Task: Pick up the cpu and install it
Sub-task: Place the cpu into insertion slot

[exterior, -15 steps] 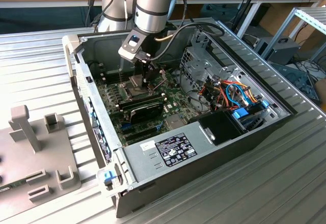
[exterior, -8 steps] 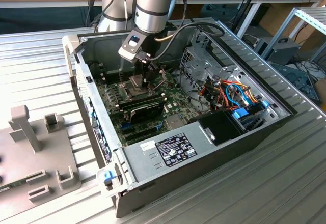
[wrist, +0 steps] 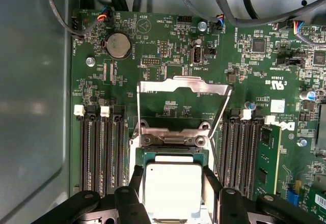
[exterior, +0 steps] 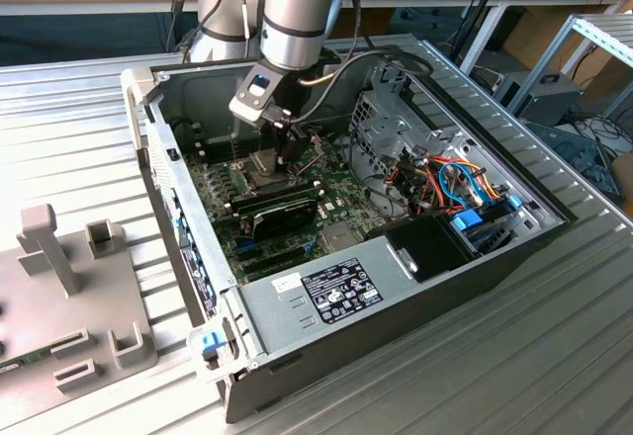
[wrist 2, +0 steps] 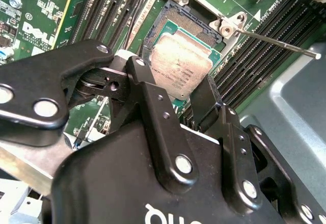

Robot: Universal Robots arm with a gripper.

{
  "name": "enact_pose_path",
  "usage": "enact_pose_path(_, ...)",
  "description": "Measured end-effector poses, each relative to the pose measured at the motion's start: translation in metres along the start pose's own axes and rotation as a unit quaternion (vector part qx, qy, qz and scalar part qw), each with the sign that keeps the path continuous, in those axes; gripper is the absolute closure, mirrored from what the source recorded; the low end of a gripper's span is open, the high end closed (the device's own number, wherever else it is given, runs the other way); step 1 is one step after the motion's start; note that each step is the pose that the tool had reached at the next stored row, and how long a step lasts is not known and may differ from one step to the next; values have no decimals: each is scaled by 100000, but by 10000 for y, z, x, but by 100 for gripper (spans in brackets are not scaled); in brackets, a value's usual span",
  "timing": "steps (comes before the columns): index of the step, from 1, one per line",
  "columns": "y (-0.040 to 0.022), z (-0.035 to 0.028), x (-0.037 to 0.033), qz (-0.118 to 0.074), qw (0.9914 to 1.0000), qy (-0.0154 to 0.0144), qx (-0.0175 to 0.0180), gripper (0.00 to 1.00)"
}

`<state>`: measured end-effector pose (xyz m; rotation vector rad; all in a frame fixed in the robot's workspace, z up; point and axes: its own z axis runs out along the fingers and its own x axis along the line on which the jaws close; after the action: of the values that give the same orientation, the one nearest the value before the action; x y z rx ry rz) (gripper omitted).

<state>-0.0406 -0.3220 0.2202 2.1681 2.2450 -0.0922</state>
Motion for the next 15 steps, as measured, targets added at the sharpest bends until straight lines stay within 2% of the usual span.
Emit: enact_pose_path(15, -24, 119, 7, -3, 100000, 5, -4, 45)
